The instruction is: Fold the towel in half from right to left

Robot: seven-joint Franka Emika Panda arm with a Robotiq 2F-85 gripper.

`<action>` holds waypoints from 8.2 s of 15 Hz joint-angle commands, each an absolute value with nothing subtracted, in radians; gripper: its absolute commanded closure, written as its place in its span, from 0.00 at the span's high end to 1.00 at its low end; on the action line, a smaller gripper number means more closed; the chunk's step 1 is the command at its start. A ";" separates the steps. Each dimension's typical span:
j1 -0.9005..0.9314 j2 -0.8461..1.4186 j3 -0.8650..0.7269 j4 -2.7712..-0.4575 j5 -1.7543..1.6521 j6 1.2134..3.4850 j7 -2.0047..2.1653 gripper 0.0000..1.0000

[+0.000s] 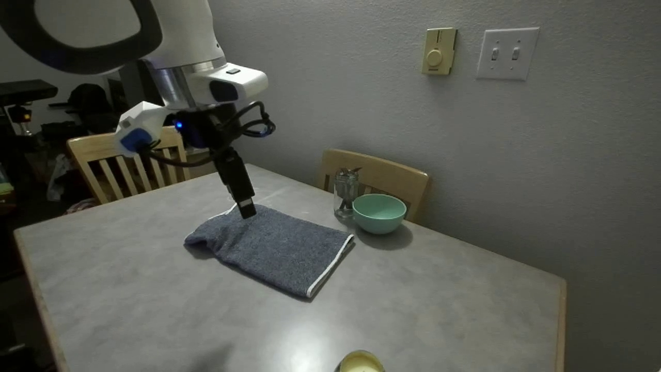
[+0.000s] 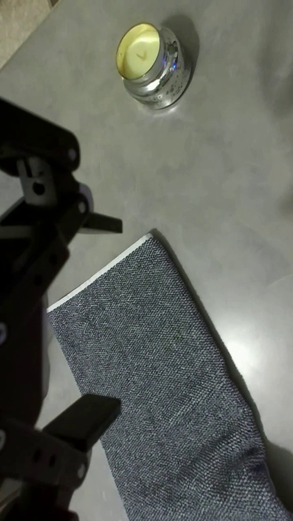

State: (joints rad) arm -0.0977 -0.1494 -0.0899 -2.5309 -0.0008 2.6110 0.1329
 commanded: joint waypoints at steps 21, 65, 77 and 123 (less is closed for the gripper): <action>-0.110 0.067 -0.146 -2.449 0.274 2.881 -0.314 1.00; -0.201 0.710 -0.006 -1.833 0.015 2.542 -0.625 1.00; -0.482 0.751 0.204 -1.824 0.257 2.563 -0.835 1.00; -0.175 0.381 0.030 -1.965 0.012 2.379 -0.584 0.02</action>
